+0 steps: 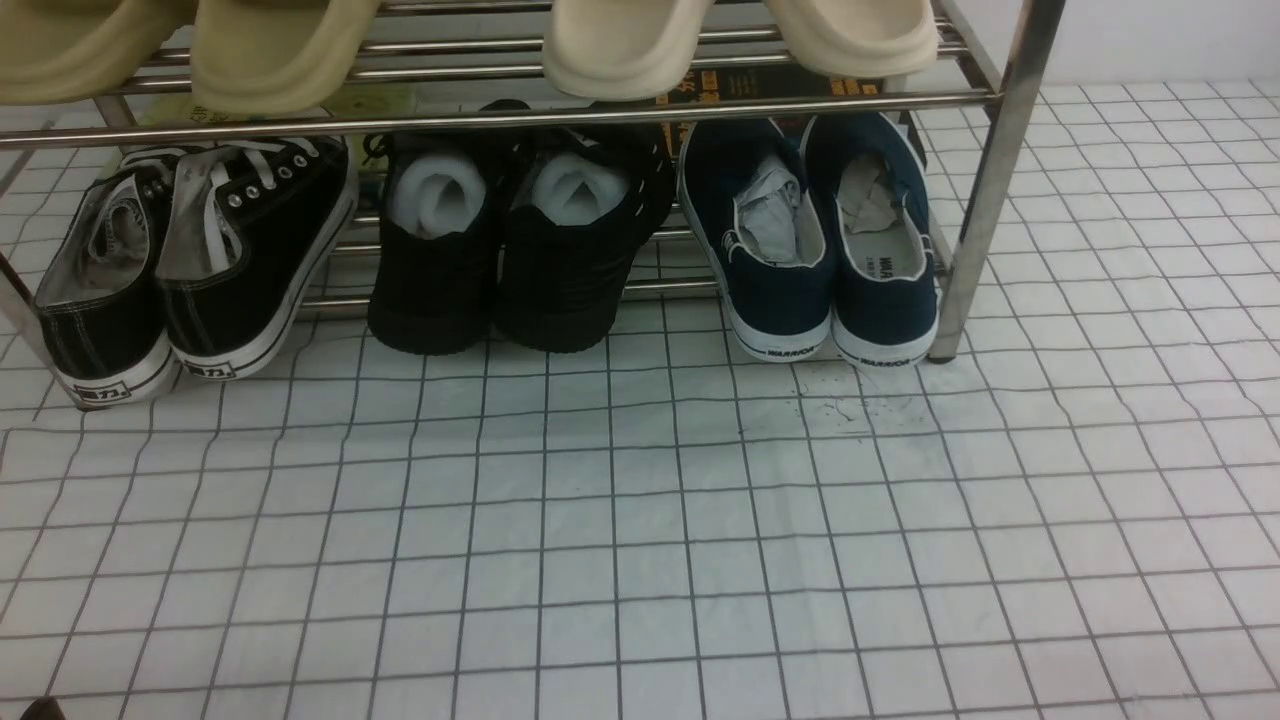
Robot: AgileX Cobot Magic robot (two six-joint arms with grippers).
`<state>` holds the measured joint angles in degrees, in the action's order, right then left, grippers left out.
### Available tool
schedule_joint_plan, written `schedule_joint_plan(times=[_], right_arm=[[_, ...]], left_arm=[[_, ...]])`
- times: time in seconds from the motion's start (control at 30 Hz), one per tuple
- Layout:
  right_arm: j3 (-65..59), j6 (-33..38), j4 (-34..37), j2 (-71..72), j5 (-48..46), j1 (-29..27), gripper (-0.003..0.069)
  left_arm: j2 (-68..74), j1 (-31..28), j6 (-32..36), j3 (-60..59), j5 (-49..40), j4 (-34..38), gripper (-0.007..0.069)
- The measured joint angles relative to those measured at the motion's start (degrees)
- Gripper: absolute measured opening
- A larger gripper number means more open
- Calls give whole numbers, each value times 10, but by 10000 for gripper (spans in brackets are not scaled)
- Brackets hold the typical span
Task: Take the shoes off the shelf with your hand from the white checkered tablecloth.
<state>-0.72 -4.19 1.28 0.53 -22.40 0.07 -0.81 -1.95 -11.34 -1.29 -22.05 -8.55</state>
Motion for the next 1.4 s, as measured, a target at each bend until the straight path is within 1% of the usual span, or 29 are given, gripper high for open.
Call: schedule_joint_plan(times=[1.2,1.3,1.33,1.4], right_arm=[[0,0,-7,0,0,0,240],[0,-9,19,0,1,0,240],[0,-22,48,0,3,0,240],[-1,-66,131,0,4,0,240]], left_arm=[[0,0,0,0,0,0,240],[0,0,0,0,0,0,240],[0,0,0,0,0,0,240],[0,0,0,0,0,0,240]])
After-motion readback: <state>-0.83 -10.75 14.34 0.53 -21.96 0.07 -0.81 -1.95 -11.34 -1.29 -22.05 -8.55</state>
